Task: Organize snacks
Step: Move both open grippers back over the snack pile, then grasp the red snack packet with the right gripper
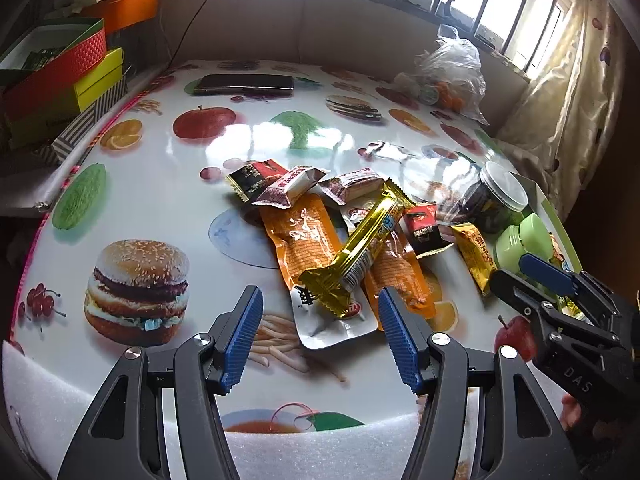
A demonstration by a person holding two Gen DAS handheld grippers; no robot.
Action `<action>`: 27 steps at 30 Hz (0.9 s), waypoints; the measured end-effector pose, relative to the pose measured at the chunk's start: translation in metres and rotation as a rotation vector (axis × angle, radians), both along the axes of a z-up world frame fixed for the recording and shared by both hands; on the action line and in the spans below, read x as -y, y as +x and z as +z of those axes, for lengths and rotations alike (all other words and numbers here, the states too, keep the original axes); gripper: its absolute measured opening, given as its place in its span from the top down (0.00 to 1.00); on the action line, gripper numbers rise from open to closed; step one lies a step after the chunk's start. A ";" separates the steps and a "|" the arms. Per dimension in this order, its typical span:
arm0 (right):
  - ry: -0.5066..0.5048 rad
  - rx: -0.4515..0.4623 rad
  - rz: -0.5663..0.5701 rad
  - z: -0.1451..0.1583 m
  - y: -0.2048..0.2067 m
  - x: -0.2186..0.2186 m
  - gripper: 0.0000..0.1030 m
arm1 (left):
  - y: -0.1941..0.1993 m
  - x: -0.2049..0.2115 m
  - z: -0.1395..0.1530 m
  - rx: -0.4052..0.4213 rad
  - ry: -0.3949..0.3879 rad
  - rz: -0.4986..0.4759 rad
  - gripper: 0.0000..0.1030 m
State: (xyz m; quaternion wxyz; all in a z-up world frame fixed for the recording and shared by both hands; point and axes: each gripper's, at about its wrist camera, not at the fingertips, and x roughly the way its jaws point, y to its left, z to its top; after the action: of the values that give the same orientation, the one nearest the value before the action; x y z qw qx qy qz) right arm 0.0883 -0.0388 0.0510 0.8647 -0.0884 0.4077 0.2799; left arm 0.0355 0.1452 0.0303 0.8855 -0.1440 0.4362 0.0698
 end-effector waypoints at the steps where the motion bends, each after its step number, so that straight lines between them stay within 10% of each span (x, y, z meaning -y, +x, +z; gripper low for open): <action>1: 0.000 -0.007 0.000 -0.002 0.002 -0.003 0.50 | 0.000 -0.002 -0.001 -0.001 -0.003 0.000 0.41; 27: 0.018 -0.138 -0.060 -0.040 0.067 -0.052 0.62 | 0.009 -0.023 -0.014 -0.016 -0.031 -0.004 0.41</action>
State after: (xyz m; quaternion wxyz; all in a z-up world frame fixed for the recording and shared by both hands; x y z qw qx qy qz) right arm 0.1551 0.0134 0.0107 0.8433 -0.0486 0.4662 0.2629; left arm 0.0443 0.1686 0.0167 0.8798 -0.1563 0.4446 0.0623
